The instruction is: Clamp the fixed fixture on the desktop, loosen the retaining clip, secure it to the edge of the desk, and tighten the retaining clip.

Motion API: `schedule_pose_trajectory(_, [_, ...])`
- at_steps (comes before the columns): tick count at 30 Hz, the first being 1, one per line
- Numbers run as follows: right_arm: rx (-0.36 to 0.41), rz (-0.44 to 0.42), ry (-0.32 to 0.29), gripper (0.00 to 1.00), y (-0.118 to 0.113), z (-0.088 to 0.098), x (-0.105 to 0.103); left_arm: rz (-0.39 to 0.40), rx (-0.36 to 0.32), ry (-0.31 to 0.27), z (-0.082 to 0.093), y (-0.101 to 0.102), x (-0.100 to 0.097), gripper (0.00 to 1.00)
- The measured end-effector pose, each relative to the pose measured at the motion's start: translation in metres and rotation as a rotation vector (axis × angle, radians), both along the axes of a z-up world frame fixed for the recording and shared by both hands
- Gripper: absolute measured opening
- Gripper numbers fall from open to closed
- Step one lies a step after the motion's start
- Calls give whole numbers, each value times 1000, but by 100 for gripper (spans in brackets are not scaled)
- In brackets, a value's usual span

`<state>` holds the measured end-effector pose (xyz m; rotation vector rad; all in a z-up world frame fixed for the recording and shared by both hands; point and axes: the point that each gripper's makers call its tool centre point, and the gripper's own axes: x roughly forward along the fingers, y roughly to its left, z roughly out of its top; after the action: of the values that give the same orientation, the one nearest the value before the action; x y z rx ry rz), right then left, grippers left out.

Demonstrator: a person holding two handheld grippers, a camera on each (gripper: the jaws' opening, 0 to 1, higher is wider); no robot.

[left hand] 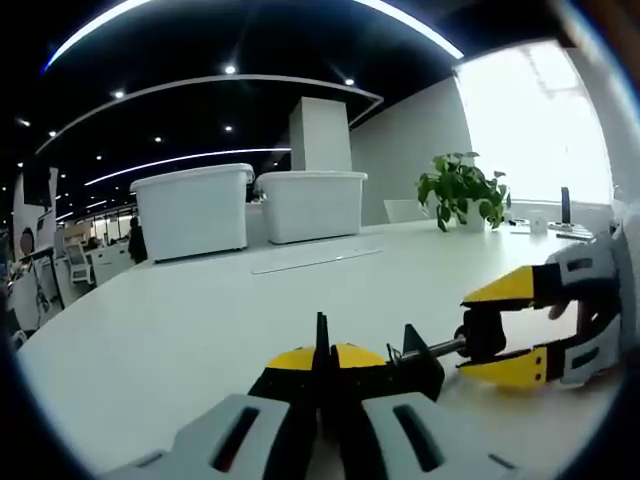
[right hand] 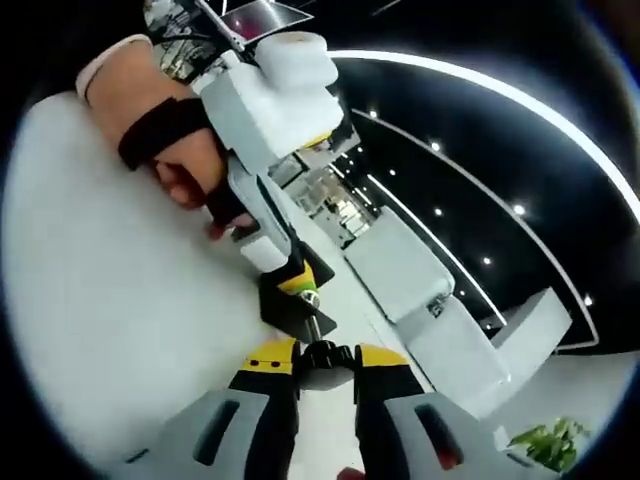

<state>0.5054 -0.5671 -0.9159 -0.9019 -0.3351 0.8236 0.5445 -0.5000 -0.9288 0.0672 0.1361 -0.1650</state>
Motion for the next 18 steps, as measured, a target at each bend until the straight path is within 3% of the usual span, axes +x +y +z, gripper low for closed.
schedule_pose_trajectory(4, [-19, 0, -9, 20, 1, 1, -1, 0, 5, -1, 0, 1, 0, 5])
schedule_pose_trajectory(5, [20, -11, 84, 21, 1, 0, 0, 0, 6, -2, 0, 1, 0, 5])
schedule_pose_trajectory(10, [386, 27, 495, 25, -3, 13, 9, -1, 5, -1, 0, 2, -1, 5])
schedule_pose_trajectory(14, [577, 16, 829, 34, -14, -1, 22, -2, 10, -2, 0, 2, 0, 5])
schedule_pose_trajectory(16, [638, 25, 921, 34, -16, -2, 23, -3, 7, -2, 0, 1, 0, 5])
schedule_pose_trajectory(18, [702, 14, 961, 33, -18, 1, 29, -4, 7, -2, 0, 1, 0, 5])
